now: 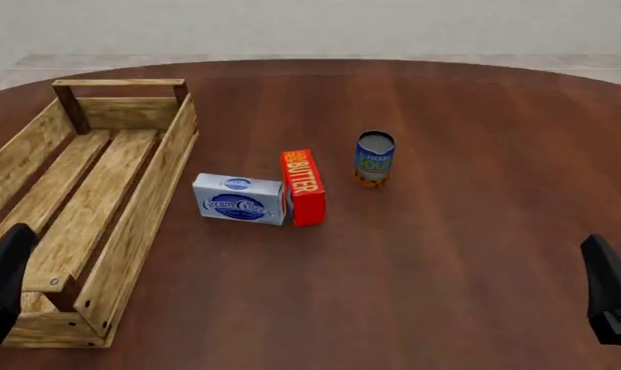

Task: Pick up the cream cheese and put it in the tray.

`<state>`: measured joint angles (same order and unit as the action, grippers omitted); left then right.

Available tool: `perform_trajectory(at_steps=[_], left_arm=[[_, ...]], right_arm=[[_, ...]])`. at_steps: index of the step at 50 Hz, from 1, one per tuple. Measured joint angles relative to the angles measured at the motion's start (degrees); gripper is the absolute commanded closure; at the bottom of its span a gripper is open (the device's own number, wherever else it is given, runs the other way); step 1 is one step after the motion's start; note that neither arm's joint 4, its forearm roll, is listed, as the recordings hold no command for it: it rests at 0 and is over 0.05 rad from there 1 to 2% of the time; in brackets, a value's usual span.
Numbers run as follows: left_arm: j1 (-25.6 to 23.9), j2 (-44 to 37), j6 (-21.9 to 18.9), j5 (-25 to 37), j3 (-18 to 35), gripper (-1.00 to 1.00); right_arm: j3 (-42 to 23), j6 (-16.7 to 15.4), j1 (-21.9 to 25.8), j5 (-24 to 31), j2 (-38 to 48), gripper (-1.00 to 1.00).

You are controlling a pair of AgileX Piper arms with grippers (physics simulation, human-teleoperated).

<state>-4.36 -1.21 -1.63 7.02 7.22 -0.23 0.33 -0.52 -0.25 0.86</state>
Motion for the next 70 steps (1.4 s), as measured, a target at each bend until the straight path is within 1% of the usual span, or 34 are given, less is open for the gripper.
perform_trajectory(at_steps=[10, 17, 22, 28, 33, 38, 42, 49, 57, 70], left_arm=[[-0.6, -3.0, 0.7, 4.2, 6.7, -1.0], [-2.9, -6.5, 0.3, 6.6, 11.2, -1.0], [-4.5, -9.6, -0.1, 7.1, 14.0, -1.0], [-7.3, -14.6, -1.7, 5.9, 16.3, -1.0], [-10.0, -21.1, -3.7, 3.2, 18.4, -1.0], [-12.4, -28.6, -7.0, 0.0, 20.7, -1.0], [-13.4, -33.6, -9.0, -1.9, 22.9, -1.0], [-14.9, -40.5, -10.8, -3.4, 26.6, -1.0], [-15.9, -45.7, -11.5, -3.9, 29.0, -1.0], [-16.1, -50.9, -13.1, -3.5, 31.9, -1.0]], right_arm=[[0.0, -0.1, 0.1, -0.3, 0.6, -1.0], [0.0, -0.1, 0.0, -0.4, 0.9, -1.0], [0.0, -0.1, 0.0, -0.7, 1.4, -1.0], [0.0, -0.2, 0.0, -0.9, 1.8, -1.0], [0.0, -0.2, 0.1, -1.1, 2.2, -1.0], [0.0, -0.3, 0.1, -1.3, 2.4, -1.0], [0.0, -0.4, 0.1, -1.4, 2.7, -1.0], [0.0, -0.5, 0.2, -1.8, 3.4, -1.0], [0.0, -0.8, -0.1, -2.0, 3.7, -1.0], [0.0, -0.9, -0.3, -1.9, 3.6, -1.0]])
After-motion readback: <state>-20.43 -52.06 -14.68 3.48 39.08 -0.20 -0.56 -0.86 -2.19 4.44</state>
